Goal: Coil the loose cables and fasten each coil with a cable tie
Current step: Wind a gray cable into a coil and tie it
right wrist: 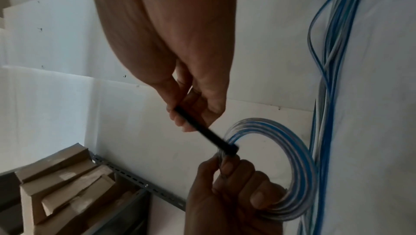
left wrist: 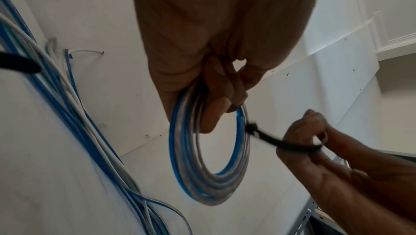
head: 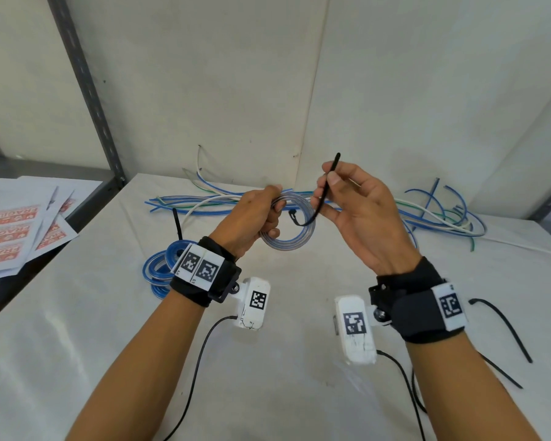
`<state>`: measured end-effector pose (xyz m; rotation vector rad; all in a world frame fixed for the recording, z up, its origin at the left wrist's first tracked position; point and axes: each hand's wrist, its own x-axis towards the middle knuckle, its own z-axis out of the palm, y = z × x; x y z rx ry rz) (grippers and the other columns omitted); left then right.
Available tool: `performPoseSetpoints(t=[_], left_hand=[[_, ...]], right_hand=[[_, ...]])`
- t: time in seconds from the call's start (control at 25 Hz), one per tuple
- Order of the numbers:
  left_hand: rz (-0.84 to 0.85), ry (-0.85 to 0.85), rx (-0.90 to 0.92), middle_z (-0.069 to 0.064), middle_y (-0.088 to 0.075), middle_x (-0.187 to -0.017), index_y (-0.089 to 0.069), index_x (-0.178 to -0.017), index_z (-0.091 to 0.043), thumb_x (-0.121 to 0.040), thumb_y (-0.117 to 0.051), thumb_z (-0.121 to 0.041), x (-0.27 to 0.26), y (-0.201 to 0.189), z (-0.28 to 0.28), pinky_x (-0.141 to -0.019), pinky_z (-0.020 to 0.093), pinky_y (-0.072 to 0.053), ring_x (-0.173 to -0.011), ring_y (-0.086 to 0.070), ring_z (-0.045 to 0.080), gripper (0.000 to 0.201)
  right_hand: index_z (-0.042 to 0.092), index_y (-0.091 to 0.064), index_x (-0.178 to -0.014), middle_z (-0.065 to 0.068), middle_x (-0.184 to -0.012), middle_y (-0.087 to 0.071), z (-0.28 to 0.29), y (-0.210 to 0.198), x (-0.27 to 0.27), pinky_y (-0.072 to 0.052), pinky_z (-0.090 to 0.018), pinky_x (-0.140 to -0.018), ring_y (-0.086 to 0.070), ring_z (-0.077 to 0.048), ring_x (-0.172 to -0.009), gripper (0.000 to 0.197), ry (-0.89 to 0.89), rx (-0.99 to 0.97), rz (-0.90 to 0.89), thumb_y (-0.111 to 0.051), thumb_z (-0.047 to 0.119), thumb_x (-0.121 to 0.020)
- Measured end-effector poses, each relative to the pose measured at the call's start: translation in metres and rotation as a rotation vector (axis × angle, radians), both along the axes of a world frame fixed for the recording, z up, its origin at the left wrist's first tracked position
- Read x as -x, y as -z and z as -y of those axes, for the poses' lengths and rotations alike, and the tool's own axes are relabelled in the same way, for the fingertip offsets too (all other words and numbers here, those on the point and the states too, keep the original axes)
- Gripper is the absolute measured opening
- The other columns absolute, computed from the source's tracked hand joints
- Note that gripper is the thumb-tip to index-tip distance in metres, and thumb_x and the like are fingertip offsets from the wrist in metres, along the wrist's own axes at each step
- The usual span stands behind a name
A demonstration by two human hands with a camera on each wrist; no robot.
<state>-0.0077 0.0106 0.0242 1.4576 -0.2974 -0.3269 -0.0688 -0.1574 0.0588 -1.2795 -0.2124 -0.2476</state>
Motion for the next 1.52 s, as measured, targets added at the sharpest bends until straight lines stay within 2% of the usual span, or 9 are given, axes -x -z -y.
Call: performPoseSetpoints(t=[0.2,0.4,0.68,0.8,0.84,1.04,1.16,1.32,1.52], left_hand=[[0.057,-0.044,-0.038,-0.008,-0.023,-0.052,-0.048,-0.070,-0.013,-0.108,-0.038,-0.027,0.000,0.003,0.002,-0.051,0.027,-0.032,-0.047,-0.020,0.012,0.042],[0.075,-0.074,-0.002,-0.009,-0.027,-0.056,-0.051,-0.087,-0.012,-0.107,-0.040,-0.019,0.000,0.006,0.001,-0.051,0.028,-0.031,-0.049,-0.024,0.010,0.024],[0.387,-0.121,-0.061,-0.012,-0.042,-0.053,-0.060,-0.095,-0.007,-0.107,-0.049,-0.020,0.006,-0.001,-0.001,-0.054,0.033,-0.036,-0.054,-0.025,0.018,0.020],[0.470,-0.147,-0.104,0.021,-0.040,-0.063,-0.060,-0.089,-0.017,-0.106,-0.051,-0.026,0.006,0.000,0.001,-0.052,0.035,-0.034,-0.052,-0.026,0.019,0.021],[0.472,-0.153,-0.116,0.022,-0.037,-0.063,-0.060,-0.088,-0.018,-0.106,-0.052,-0.027,0.005,0.000,0.001,-0.051,0.034,-0.033,-0.051,-0.026,0.019,0.021],[0.517,-0.161,-0.154,-0.012,-0.032,-0.050,-0.059,-0.089,-0.015,-0.106,-0.051,-0.025,0.005,0.002,0.000,-0.050,0.029,-0.031,-0.046,-0.025,0.012,0.021],[0.652,-0.190,-0.227,-0.016,-0.045,-0.051,-0.062,-0.095,-0.017,-0.106,-0.051,-0.024,0.007,0.004,0.003,-0.053,0.032,-0.034,-0.049,-0.030,0.009,0.017],[0.731,-0.206,-0.230,-0.015,-0.055,-0.061,-0.064,-0.104,-0.025,-0.106,-0.051,-0.023,0.007,0.006,0.004,-0.052,0.029,-0.032,-0.052,-0.035,0.009,0.014],[0.766,-0.175,-0.238,-0.002,-0.050,-0.060,-0.063,-0.100,-0.016,-0.107,-0.050,-0.025,0.013,0.008,0.010,-0.053,0.023,-0.029,-0.053,-0.034,0.010,0.017]], right_hand=[[0.014,-0.067,-0.100,-0.005,-0.095,-0.077,-0.009,0.015,-0.004,-0.057,-0.040,-0.087,-0.074,-0.020,-0.095,0.008,0.299,0.478,0.238,-0.066,0.007,-0.096],[0.009,-0.071,-0.098,0.000,-0.097,-0.076,-0.011,0.017,0.005,-0.056,-0.037,-0.087,-0.072,-0.019,-0.096,0.006,0.309,0.586,0.358,-0.066,0.006,-0.097],[0.008,-0.074,-0.097,-0.010,-0.076,-0.073,-0.007,0.019,0.002,-0.043,-0.018,-0.062,-0.056,-0.004,-0.059,0.011,0.158,0.396,0.020,-0.063,0.012,-0.099],[0.007,-0.074,-0.101,-0.009,-0.074,-0.073,-0.004,0.020,-0.003,-0.042,-0.021,-0.060,-0.054,-0.007,-0.057,0.012,0.140,0.336,-0.063,-0.068,0.015,-0.096],[0.007,-0.074,-0.100,-0.009,-0.074,-0.073,-0.003,0.020,-0.004,-0.042,-0.021,-0.059,-0.053,-0.007,-0.057,0.011,0.142,0.336,-0.061,-0.069,0.014,-0.095],[0.007,-0.076,-0.098,-0.006,-0.073,-0.074,-0.004,0.019,-0.004,-0.042,-0.021,-0.058,-0.050,-0.010,-0.057,0.011,0.161,0.328,-0.080,-0.069,0.015,-0.094],[0.005,-0.075,-0.098,-0.007,-0.074,-0.073,-0.001,0.017,-0.004,-0.041,-0.023,-0.059,-0.047,-0.013,-0.058,0.013,0.138,0.300,-0.124,-0.068,0.015,-0.095],[0.005,-0.072,-0.107,-0.007,-0.075,-0.072,0.002,0.012,-0.005,-0.045,-0.025,-0.067,-0.050,-0.013,-0.060,0.016,0.111,0.209,-0.188,-0.069,0.014,-0.094],[0.004,-0.070,-0.117,-0.005,-0.079,-0.075,0.001,0.015,-0.011,-0.051,-0.024,-0.074,-0.064,-0.017,-0.075,0.025,0.164,0.143,-0.166,-0.069,0.015,-0.095]])
